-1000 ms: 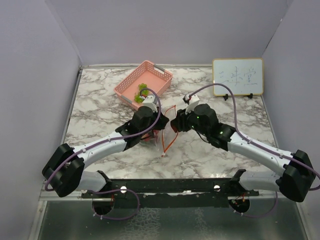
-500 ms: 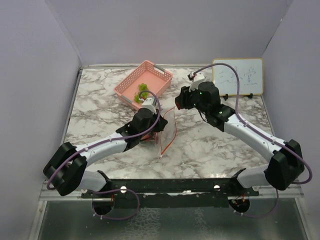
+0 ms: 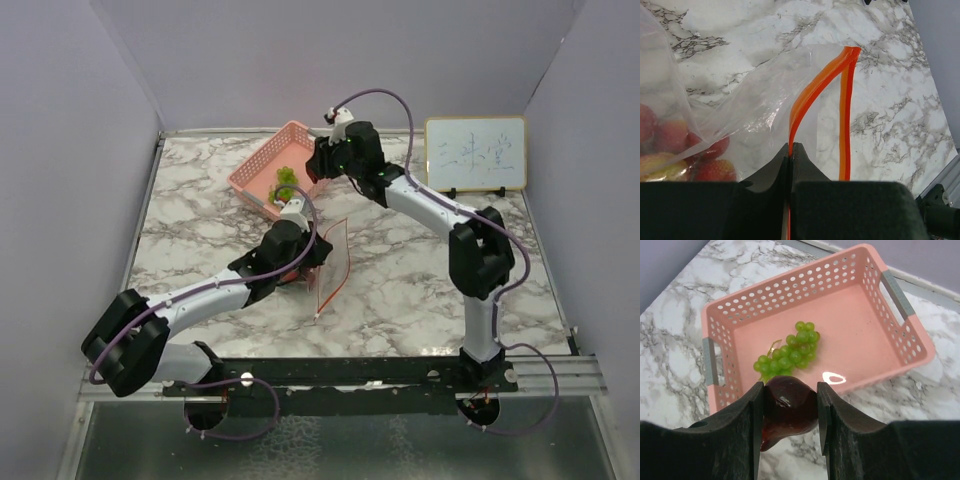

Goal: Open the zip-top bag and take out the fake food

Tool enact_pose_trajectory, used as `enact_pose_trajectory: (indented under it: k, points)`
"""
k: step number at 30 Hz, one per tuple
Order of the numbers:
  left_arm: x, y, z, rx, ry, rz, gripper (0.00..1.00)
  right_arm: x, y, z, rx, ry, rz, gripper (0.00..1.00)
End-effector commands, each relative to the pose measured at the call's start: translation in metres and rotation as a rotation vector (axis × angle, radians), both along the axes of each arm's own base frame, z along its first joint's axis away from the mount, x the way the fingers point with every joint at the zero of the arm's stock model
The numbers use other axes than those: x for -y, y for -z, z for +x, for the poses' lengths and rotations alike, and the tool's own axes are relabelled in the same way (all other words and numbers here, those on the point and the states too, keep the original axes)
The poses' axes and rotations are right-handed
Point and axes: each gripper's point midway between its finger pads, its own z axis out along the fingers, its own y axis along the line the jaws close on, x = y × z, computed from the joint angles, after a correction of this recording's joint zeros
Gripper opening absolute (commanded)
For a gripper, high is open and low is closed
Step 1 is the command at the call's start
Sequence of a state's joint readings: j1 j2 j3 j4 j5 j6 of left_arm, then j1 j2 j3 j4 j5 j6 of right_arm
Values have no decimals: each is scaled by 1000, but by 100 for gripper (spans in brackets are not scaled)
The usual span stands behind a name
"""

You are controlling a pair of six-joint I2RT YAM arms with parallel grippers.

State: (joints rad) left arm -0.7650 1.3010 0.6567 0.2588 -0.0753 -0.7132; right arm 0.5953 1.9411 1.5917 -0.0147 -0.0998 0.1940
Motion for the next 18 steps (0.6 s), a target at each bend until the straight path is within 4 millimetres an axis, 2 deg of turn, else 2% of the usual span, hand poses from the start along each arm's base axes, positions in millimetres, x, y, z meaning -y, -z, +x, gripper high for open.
enact_pose_trajectory:
  k: [1, 4, 9, 16, 18]
  points:
    - [-3, -10, -1, 18, -5, -31, 0, -39, 22, 30, 39, -115, 12, 30]
    - [-5, -11, -3, 16, -7, -31, 0, -50, 45, 51, 41, -119, -20, 30]
    - [-7, -14, -5, 14, -8, -27, 0, -58, 58, 69, 61, -116, -47, 30]
    - [-12, -19, -6, 20, -20, -26, 0, -60, 80, 70, 35, -122, -59, 31]
    - [-13, -21, -7, 22, -20, -25, 0, -59, 81, 69, 30, -119, -57, 37]
